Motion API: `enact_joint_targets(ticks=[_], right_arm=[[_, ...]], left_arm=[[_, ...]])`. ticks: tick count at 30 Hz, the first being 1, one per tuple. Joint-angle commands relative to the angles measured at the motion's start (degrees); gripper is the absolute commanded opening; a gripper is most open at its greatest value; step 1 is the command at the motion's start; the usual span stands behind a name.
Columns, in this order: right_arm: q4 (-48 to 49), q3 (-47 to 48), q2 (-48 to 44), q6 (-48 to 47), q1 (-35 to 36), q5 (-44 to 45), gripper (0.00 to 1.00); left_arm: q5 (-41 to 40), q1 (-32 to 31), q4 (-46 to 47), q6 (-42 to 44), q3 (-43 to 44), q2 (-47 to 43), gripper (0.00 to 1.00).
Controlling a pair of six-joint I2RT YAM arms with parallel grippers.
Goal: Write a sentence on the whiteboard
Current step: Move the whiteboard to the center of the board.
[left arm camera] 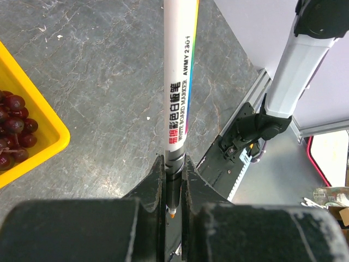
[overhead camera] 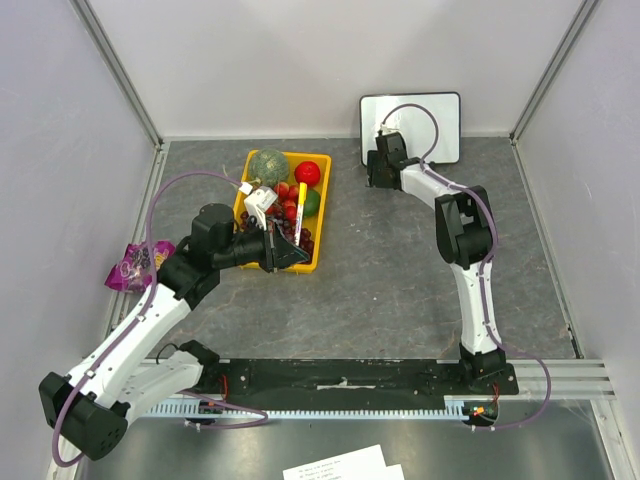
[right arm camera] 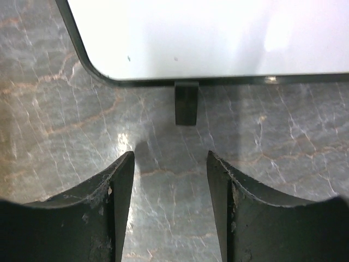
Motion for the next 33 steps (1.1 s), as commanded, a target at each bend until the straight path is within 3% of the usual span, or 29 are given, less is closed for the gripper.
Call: enact_joint_targets(ticks=[1, 9, 14, 16, 26, 33], right_arm=[[-1.83, 6.06, 3.74, 0.33, -0.86, -1.54, 0.61], [-3.67, 12.31, 8.66, 1.38, -1.56, -0.84, 0.59], [-4.55, 14.42, 10.51, 1.39, -2.09, -1.10, 0.48], [-4.56, 14.60, 10.60, 0.95, -2.18, -1.54, 0.38], [-3.94, 8.46, 7.53, -1.34, -2.09, -0.66, 0.02], [-0.08, -4.28, 0.95, 0.24, -2.09, -1.19, 0.00]], left_arm=[[1.28, 0.32, -0.09, 1.98, 0.51, -0.33, 0.02], [1.28, 0.32, -0.44, 2.43, 1.30, 0.82, 0.02], [1.19, 0.32, -0.35, 2.51, 1.47, 1.25, 0.02], [1.28, 0.23, -0.35, 2.51, 1.48, 1.43, 0.02], [1.63, 0.32, -0.35, 1.99, 0.69, 0.20, 0.02], [1.72, 0.32, -0.35, 1.11, -0.46, -1.12, 0.02]])
